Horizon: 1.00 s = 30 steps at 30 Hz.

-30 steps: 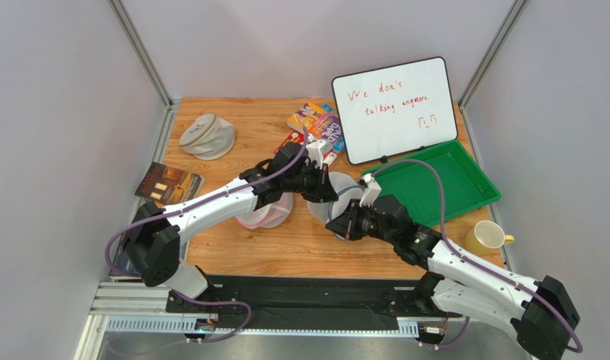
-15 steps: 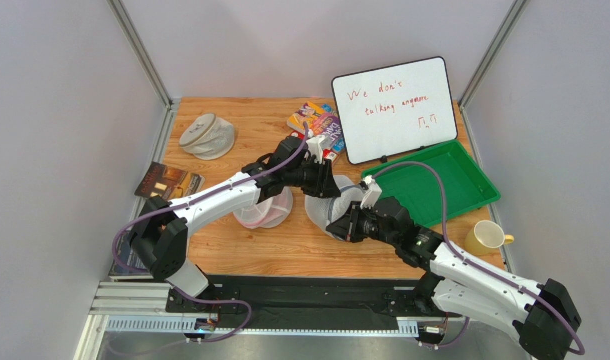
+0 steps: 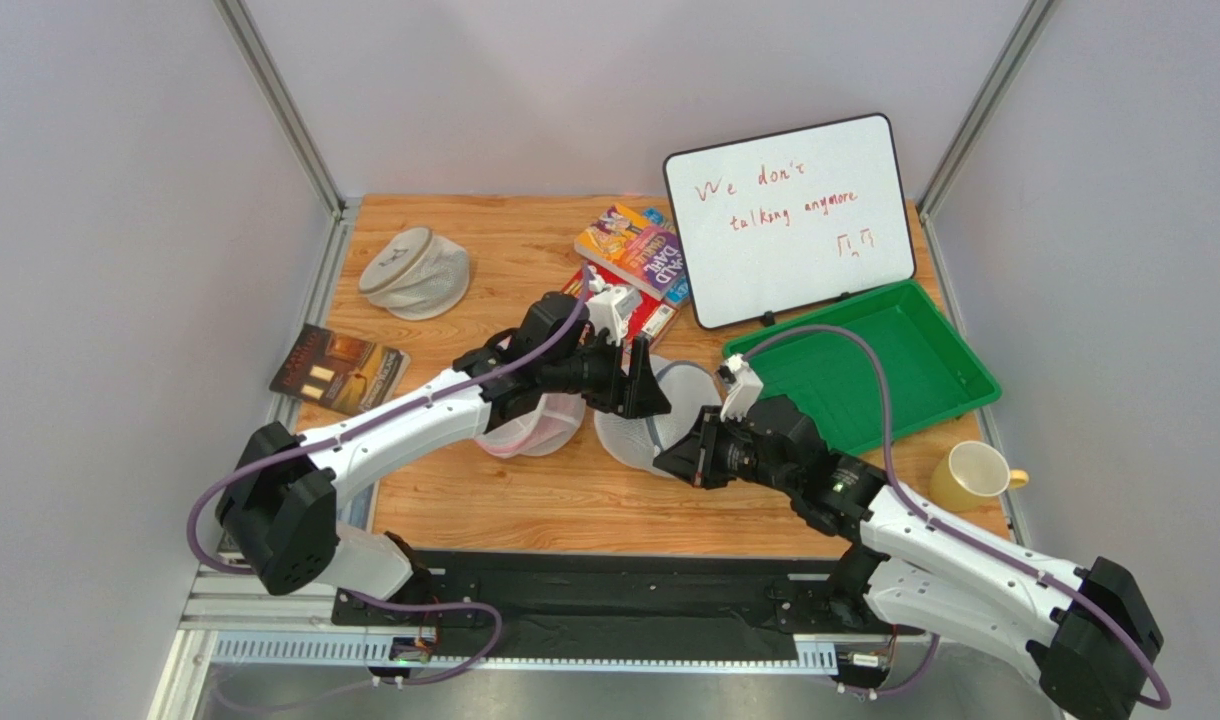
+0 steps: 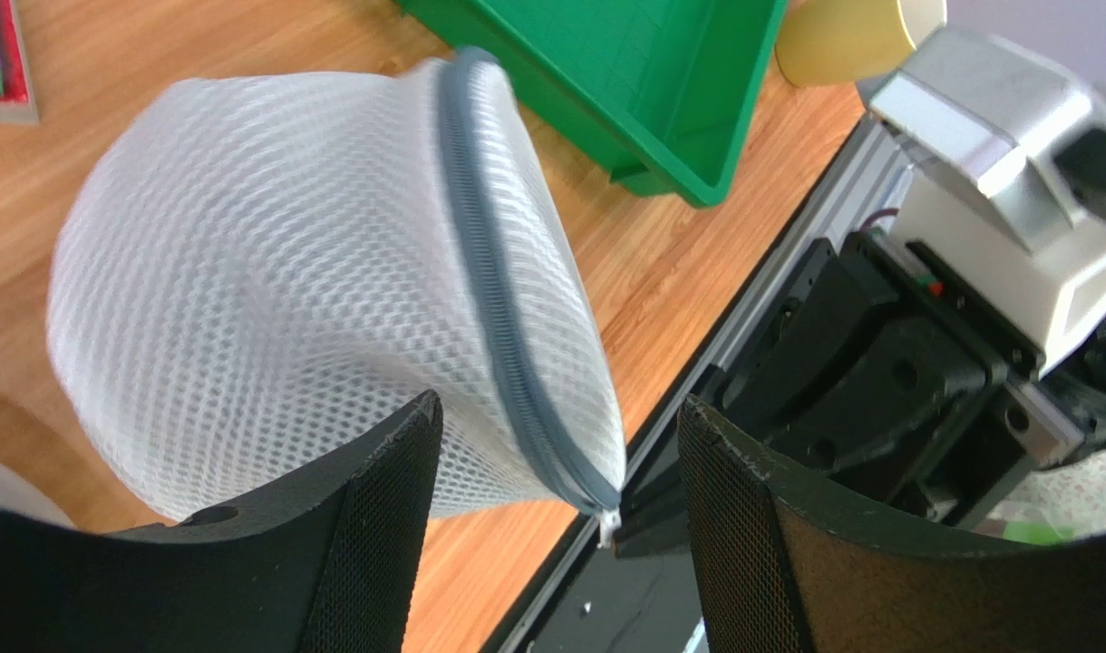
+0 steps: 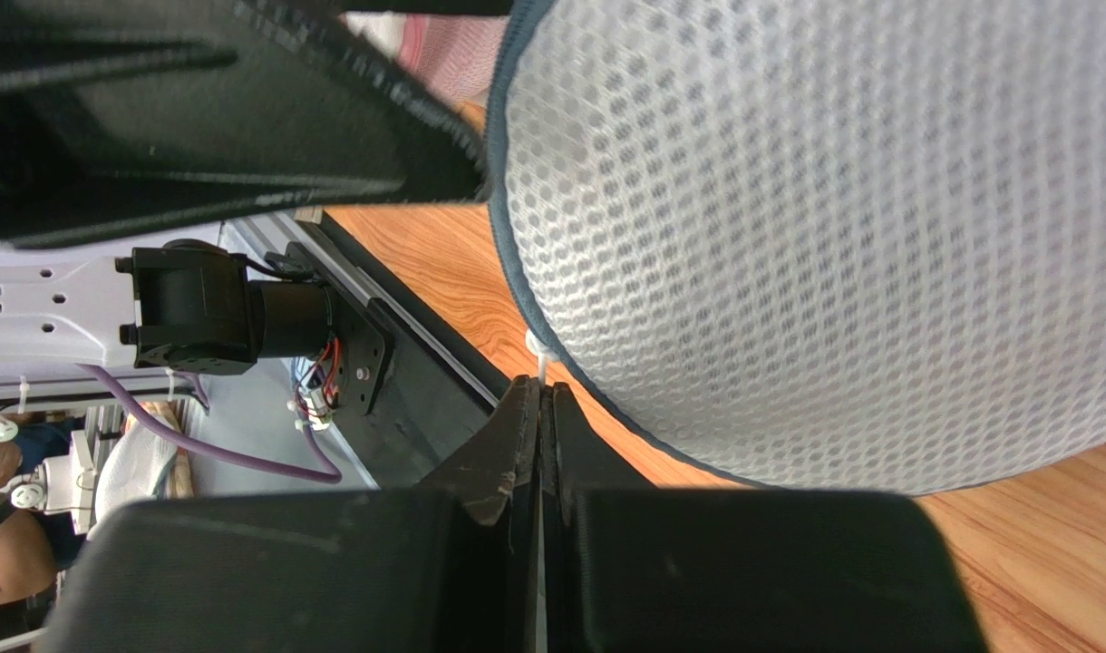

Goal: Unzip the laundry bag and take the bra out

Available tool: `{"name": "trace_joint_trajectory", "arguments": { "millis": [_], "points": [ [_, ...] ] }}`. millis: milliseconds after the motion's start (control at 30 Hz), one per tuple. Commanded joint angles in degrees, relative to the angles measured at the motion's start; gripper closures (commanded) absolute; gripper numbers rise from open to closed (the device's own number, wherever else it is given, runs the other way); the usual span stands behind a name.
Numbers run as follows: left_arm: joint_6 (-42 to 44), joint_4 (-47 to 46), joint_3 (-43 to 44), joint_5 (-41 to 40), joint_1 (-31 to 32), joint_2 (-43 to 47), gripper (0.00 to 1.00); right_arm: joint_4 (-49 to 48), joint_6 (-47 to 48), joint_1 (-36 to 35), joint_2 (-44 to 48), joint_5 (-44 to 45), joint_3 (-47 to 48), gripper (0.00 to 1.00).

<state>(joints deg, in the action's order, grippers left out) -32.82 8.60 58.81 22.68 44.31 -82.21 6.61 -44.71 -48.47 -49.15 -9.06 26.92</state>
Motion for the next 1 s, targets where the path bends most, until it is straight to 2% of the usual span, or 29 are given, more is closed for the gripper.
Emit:
{"name": "trace_joint_trajectory", "arguments": {
  "millis": [0, 300, 533, 633, 833, 933, 967],
  "points": [
    [-0.8, -2.5, -2.5, 0.6, 1.4, 4.4, 0.3, -1.0, 0.8, -0.3, 0.2, 0.0, 1.9, 1.0],
    [-2.9, -1.1, -6.7, -4.1, 3.6, 8.8, 0.33, -1.0, 1.0, -0.3, -0.2, -0.3, 2.5, 1.0],
    [-5.2, -5.1, -9.1, -4.2, 3.5, 8.0, 0.38, -2.1, 0.5, -0.4, -1.0, -1.1, 2.4, 1.0],
    [-5.6, -5.7, -9.0, -4.4, 3.5, 7.4, 0.43, -2.2, 0.4, -0.3, -1.0, -1.3, 2.4, 1.0],
    [-6.0, -6.1, -8.9, -6.1, 3.6, 6.5, 0.67, -2.9, 0.1, -0.4, -1.1, -1.7, 2.1, 1.0],
    [-5.9, -6.0, -8.4, -6.6, 3.6, 5.5, 0.71, -3.0, 0.1, -0.5, -1.3, -2.0, 2.0, 1.0],
    [-5.9, -6.1, -8.1, -6.7, 3.5, 5.2, 0.77, -3.0, 0.1, -0.5, -1.3, -2.1, 2.0, 1.0]
  ]
}}
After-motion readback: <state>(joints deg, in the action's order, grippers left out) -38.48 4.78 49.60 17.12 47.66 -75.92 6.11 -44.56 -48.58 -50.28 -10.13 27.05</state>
